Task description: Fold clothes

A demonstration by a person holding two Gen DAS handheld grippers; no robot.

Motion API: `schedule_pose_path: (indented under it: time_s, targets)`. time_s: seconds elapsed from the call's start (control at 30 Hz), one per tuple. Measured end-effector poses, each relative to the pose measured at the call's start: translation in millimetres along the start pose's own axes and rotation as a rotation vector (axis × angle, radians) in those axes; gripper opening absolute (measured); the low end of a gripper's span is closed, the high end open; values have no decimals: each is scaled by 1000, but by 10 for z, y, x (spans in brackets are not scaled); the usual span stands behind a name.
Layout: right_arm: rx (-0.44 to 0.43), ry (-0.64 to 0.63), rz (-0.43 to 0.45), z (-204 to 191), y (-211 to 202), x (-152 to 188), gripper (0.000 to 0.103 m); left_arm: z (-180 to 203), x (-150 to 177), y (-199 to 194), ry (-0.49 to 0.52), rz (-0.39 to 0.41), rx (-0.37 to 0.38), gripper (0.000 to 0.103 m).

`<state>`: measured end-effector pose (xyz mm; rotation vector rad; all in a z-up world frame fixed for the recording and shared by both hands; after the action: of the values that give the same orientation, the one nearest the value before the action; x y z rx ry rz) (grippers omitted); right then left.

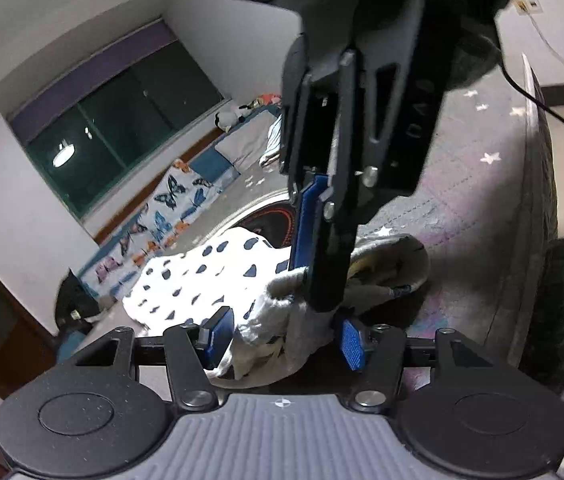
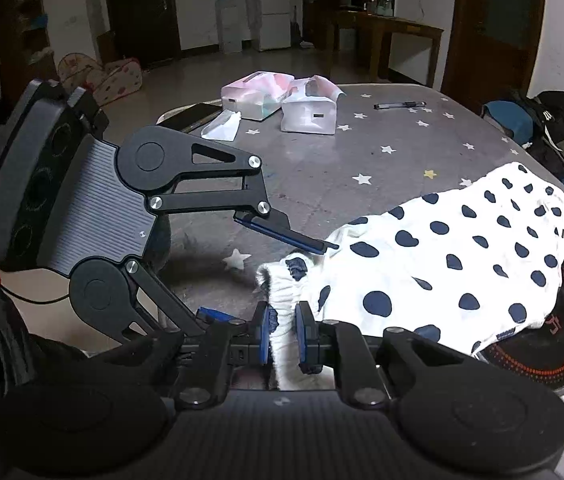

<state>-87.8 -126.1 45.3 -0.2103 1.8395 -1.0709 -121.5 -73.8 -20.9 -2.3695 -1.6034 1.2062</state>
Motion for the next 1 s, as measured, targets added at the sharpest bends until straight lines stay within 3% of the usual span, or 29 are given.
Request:
schedule_pose_path:
  time_s: [0.17, 0.23, 0.33, 0.4, 0.53, 0.83, 0.93, 1.0]
  targets:
    - [-18, -36, -23, -42, 10, -26, 12, 36, 9, 55, 32, 12, 10, 56]
    - [-20, -51, -33, -62, 18, -32, 12, 39, 24, 92, 18, 18, 41, 36]
    - [-21, -47, -36, -60, -4, -48, 14, 39, 37, 90, -35, 26, 69, 22]
    - [-41, 4, -30, 1, -59, -68, 16, -6, 56, 45, -97, 36, 84, 20]
    - [-56, 81, 43, 148, -289, -140, 32, -131, 70, -82, -221, 58, 103, 19]
    - [-120, 305, 208, 618, -520, -330, 39, -255, -170, -656, -336, 140, 126, 19]
    - [-28, 302, 203, 779, -381, -325, 39, -371, -239, -843, -395, 175, 133, 19]
    - [-13, 336, 175, 894, -229, -286, 39, -455, -286, -964, -428, 198, 126, 19]
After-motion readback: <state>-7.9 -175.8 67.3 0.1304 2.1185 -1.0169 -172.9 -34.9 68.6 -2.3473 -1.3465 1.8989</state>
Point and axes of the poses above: each gripper's, at about its wrist camera, not at the fingertips, and y roughly the way its jaws point, z to its right, x to its underside, the point moved 4 cm from there along y, roughly the way its jaws point, and after that the axes turned 11 degrees about y, right-handed, at the moved point
